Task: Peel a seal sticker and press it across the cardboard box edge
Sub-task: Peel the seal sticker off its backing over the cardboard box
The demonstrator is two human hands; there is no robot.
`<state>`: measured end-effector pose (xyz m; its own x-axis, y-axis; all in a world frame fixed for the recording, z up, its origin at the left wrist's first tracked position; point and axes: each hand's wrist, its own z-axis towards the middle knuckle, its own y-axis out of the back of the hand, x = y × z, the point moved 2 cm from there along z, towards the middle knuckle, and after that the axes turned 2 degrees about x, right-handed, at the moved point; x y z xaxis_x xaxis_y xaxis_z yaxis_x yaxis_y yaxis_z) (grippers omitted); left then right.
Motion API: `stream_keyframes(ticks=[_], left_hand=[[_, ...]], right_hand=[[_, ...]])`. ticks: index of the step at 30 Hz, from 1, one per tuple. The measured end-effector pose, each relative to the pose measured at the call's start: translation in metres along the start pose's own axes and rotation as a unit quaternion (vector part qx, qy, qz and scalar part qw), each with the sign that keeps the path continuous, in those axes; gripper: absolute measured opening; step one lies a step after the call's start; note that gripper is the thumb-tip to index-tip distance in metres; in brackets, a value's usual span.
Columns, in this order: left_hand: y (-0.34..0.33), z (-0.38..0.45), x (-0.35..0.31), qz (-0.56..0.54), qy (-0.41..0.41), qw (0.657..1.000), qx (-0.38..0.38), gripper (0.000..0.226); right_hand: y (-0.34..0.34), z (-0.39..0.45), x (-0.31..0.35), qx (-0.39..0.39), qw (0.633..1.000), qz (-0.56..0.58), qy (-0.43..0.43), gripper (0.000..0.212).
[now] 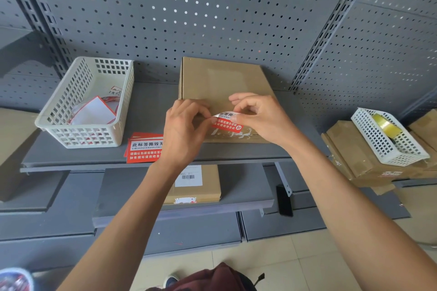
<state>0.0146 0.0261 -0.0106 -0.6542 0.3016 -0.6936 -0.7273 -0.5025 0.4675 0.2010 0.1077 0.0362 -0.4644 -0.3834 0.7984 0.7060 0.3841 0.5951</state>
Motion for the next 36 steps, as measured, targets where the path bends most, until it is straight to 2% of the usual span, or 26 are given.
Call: stream_keyframes(ticks=[2, 5, 6, 10, 25, 36], left_hand=[[-0.002, -0.001, 0.000, -0.005, 0.001, 1.000, -0.005, 0.012], [-0.004, -0.002, 0.001, -0.008, -0.001, 1.000, -0.014, 0.012], [-0.004, -0.002, 0.001, -0.007, -0.003, 1.000, -0.016, 0.012], [-0.004, -0.001, 0.001, 0.001, -0.016, 1.000, -0.019, 0.012], [0.000, -0.006, 0.000, 0.009, -0.020, 1.000, -0.006, 0.013], [0.001, -0.007, 0.000, 0.015, -0.009, 1.000, -0.007, 0.015]], right_hand=[[-0.001, 0.000, 0.002, -0.014, 1.000, 0.011, -0.006, 0.017], [-0.005, 0.000, 0.012, -0.014, 1.000, -0.018, 0.007, 0.035], [-0.008, 0.001, 0.017, -0.003, 0.999, -0.046, 0.021, 0.034], [-0.020, 0.006, 0.031, 0.005, 0.995, -0.090, 0.050, 0.010], [-0.022, 0.009, 0.034, -0.020, 0.996, -0.079, 0.024, 0.013], [-0.021, 0.009, 0.034, -0.002, 0.997, -0.080, 0.018, 0.008]])
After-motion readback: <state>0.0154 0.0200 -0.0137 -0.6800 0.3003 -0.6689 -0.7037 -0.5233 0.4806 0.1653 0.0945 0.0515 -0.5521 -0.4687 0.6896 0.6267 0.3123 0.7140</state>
